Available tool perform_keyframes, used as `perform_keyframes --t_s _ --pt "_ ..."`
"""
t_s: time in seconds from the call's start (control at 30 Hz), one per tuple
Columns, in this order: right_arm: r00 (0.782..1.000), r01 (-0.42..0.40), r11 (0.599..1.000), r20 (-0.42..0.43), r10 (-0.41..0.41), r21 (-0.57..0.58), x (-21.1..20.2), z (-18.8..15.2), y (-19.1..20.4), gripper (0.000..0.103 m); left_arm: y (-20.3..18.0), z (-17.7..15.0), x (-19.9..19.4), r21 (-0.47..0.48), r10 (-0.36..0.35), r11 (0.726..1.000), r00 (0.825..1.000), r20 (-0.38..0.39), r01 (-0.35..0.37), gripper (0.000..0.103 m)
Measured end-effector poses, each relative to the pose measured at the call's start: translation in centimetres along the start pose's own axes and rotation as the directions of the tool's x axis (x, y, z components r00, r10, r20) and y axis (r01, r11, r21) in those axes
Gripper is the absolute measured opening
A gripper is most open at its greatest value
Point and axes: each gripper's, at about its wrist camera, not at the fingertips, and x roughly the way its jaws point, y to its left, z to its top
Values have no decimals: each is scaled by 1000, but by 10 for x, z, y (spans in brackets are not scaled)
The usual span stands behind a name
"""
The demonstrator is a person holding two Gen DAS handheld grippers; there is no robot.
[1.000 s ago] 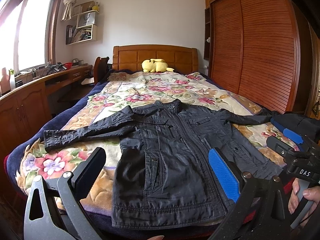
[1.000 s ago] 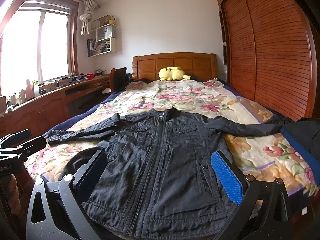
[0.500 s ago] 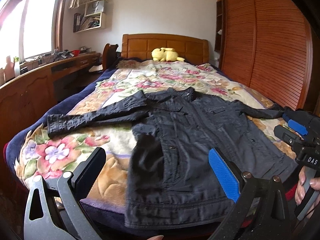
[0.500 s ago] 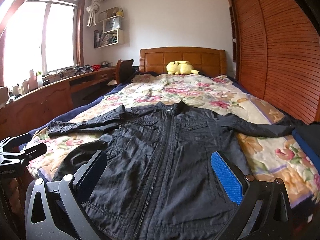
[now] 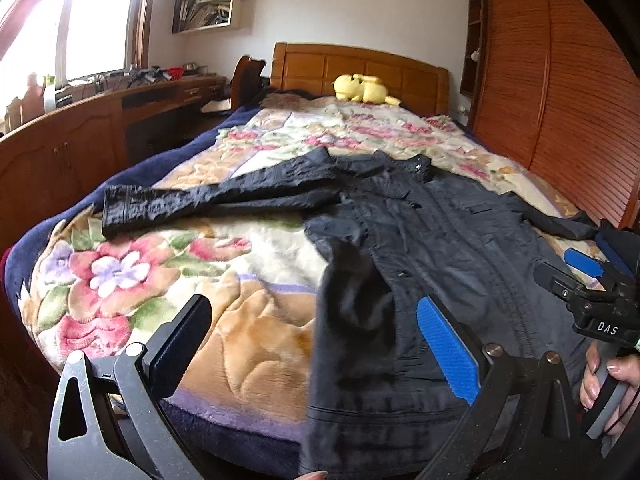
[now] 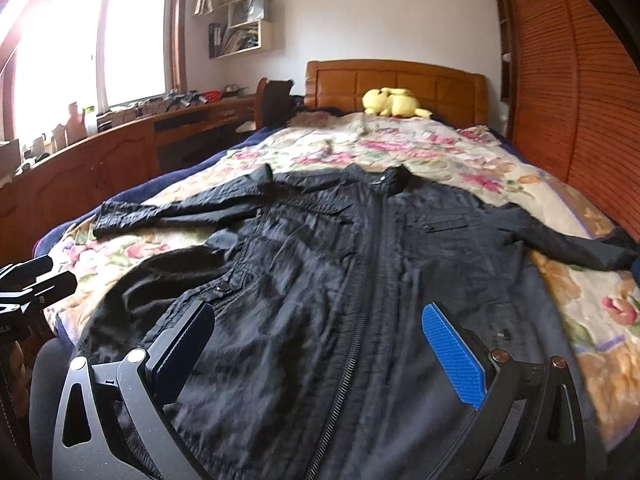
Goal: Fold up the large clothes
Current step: 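Reach the left tool to the jacket sleeve cuff and grasp it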
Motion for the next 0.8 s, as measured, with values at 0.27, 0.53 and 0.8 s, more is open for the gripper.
perform_keyframes --t_s 0.27,0.53,0.8 --pt "997 -49 996 -62 45 -79 57 5 13 103 32 6 23 -12 68 998 998 -17 -68 103" --pt "981 -109 993 -170 99 -51 93 -10 6 103 102 31 51 -43 178 983 984 -12 -178 103" --pt "985 -105 993 -147 96 -54 80 -12 1 103 186 52 91 -117 190 973 978 -85 -199 103"
